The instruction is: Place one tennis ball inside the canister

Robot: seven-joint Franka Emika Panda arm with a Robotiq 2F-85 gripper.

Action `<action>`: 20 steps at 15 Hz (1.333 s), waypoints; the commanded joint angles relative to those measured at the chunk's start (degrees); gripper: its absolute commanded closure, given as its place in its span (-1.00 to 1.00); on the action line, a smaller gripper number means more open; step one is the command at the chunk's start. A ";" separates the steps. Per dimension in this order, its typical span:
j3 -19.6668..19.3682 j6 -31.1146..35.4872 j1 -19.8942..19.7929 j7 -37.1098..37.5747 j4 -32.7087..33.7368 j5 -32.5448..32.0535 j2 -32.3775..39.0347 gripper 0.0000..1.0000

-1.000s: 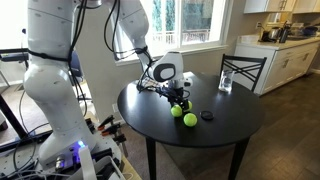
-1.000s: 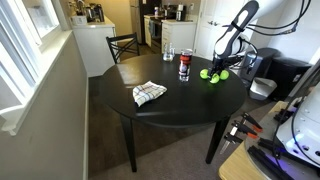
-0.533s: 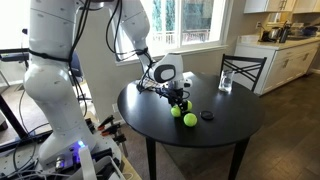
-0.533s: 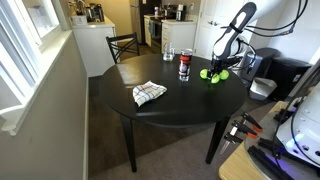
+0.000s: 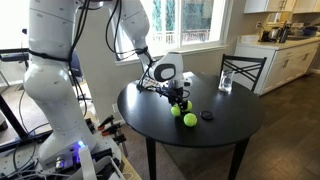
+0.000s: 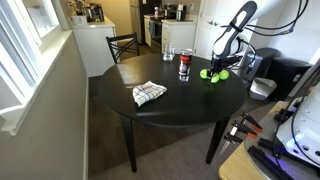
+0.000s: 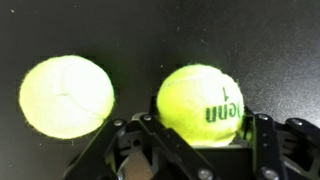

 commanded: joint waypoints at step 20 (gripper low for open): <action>6.66 14.22 -1.64 1.56 -9.10 -9.92 -25.33 0.14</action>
